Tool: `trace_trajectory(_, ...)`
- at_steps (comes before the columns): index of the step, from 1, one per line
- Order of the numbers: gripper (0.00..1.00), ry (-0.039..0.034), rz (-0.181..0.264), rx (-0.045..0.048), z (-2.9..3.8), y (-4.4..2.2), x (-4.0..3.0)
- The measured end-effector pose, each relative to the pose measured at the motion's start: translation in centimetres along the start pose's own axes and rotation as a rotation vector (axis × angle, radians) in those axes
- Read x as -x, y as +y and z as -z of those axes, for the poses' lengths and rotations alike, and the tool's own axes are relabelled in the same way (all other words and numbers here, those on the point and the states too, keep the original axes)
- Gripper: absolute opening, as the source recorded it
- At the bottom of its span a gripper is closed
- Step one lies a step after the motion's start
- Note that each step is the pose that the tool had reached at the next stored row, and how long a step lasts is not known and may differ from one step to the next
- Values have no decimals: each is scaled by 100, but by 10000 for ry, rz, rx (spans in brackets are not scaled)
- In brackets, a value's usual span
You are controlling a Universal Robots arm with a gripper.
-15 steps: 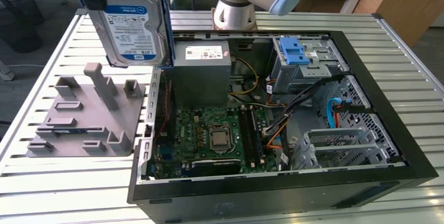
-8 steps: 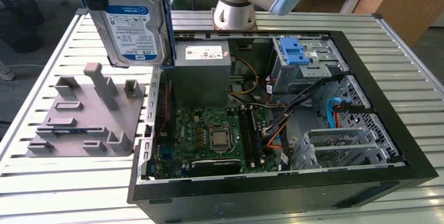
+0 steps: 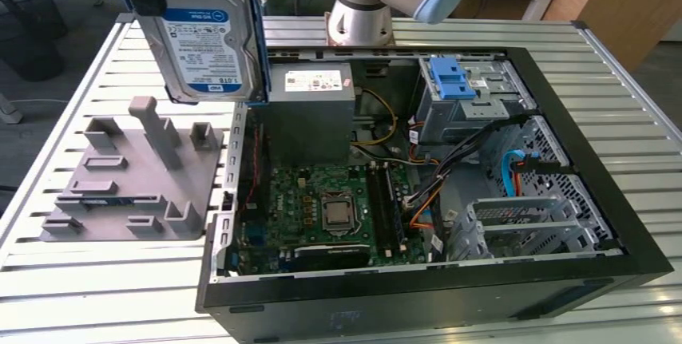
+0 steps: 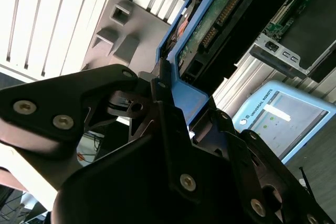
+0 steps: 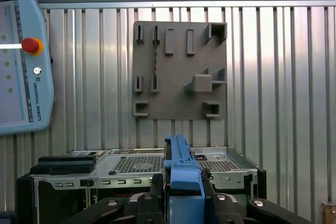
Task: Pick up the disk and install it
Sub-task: 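Pick up the disk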
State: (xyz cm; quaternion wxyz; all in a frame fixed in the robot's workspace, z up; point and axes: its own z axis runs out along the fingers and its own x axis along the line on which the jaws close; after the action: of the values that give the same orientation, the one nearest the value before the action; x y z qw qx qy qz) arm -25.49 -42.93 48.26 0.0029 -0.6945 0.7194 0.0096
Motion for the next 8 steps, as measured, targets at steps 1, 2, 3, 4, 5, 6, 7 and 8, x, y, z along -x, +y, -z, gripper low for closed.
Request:
trace_trajectory(1, 36, 1, 2, -1, 0, -5, -1)
trace_trajectory(2, 36, 2, 2, 1, 0, -15, -2)
trace_trajectory(3, 36, 3, 0, 1, -1, -33, -2)
trace_trajectory(4, 36, 2, -1, 0, -2, -63, -2)
trace_trajectory(5, 36, 2, -1, 0, -3, -100, -1)
trace_trajectory(6, 36, 1, 0, 0, -4, -146, -1)
trace_trajectory(7, 36, 2, 0, 0, -5, -190, 0)
trace_trajectory(8, 36, 2, 0, 0, -5, -230, 0)
